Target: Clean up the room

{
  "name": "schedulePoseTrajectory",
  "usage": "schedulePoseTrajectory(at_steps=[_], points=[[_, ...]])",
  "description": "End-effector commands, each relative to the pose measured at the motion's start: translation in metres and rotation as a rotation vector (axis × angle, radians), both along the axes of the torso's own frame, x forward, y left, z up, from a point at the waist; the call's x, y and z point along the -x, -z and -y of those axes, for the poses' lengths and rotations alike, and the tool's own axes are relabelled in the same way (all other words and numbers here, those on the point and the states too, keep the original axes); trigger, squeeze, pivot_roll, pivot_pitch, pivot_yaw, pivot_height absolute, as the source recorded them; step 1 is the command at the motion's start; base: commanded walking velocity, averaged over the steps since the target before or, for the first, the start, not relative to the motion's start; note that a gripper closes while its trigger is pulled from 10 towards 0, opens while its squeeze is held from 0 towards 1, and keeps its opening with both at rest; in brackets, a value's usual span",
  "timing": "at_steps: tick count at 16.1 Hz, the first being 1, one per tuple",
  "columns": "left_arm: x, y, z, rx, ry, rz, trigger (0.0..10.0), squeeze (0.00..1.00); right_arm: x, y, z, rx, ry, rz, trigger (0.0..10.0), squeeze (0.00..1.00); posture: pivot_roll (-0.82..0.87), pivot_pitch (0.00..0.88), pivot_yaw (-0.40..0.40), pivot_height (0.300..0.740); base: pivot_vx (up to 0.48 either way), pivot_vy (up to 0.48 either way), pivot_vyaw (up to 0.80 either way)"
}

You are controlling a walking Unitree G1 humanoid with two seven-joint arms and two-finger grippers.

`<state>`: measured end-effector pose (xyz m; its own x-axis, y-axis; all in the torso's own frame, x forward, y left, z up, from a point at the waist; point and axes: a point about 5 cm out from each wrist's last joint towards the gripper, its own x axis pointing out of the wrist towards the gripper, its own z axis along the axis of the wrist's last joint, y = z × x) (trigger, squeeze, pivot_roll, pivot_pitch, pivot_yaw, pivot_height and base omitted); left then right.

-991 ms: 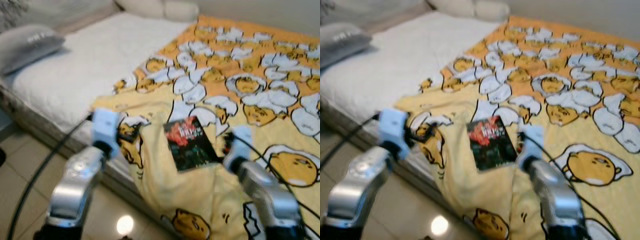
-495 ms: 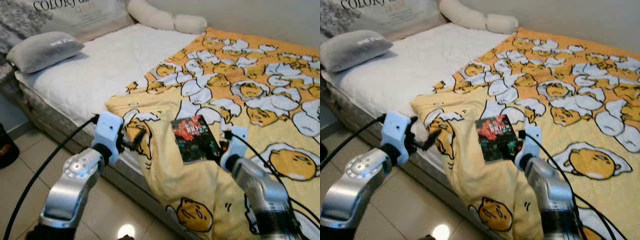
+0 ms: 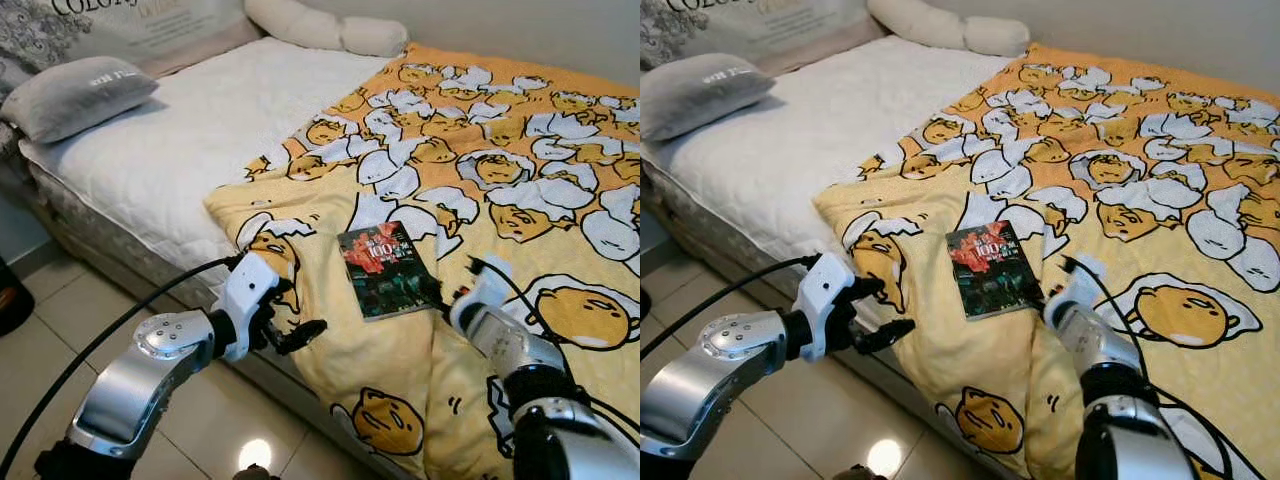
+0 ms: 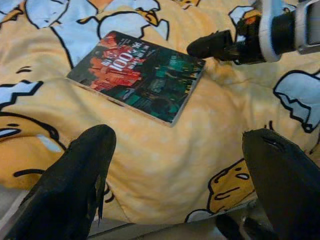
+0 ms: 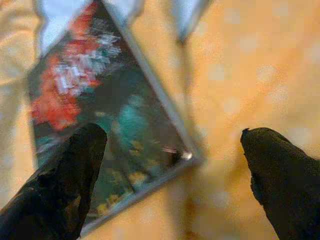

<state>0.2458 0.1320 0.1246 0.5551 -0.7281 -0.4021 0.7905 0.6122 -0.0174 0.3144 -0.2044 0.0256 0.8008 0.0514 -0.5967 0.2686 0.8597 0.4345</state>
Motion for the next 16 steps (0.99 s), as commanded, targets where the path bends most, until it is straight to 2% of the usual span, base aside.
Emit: schedulePoseTrajectory(at_steps=[1, 4, 8, 11, 12, 16], points=[[0.002, -0.005, 0.002, -0.001, 0.025, 0.002, 10.0, 1.00, -0.002, 0.001, 0.000, -0.086, 0.044, 0.012, 10.0, 0.00, 0.09, 0.000, 0.057, 0.740, 0.000, 0.000, 0.00], [0.004, -0.004, 0.002, 0.007, 0.025, -0.012, 10.0, 1.00, -0.002, 0.001, 0.000, -0.245, 0.078, 0.042, 10.0, 0.00, 0.10, 0.000, 0.060, 0.740, 0.000, 0.000, 0.00], [0.006, -0.004, 0.003, 0.010, 0.024, -0.019, 10.0, 1.00, 0.003, 0.007, -0.007, -0.380, 0.063, 0.034, 10.0, 0.00, 0.10, 0.000, 0.058, 0.740, 0.000, 0.000, 0.00], [0.007, -0.004, 0.004, 0.009, 0.020, -0.022, 10.0, 1.00, 0.009, 0.016, -0.013, -0.342, 0.022, -0.016, 10.0, 0.00, 0.10, 0.000, 0.056, 0.740, 0.000, 0.000, 0.00], [0.007, -0.004, 0.004, 0.011, 0.019, -0.022, 10.0, 1.00, 0.007, 0.013, -0.013, -0.396, 0.048, 0.016, 10.0, 0.00, 0.10, 0.000, 0.056, 0.740, 0.000, 0.000, 0.00], [0.007, -0.004, 0.004, 0.009, 0.019, -0.020, 10.0, 1.00, 0.003, 0.008, -0.014, -0.437, 0.040, 0.068, 10.0, 0.00, 0.10, 0.000, 0.057, 0.740, 0.000, 0.000, 0.00]])
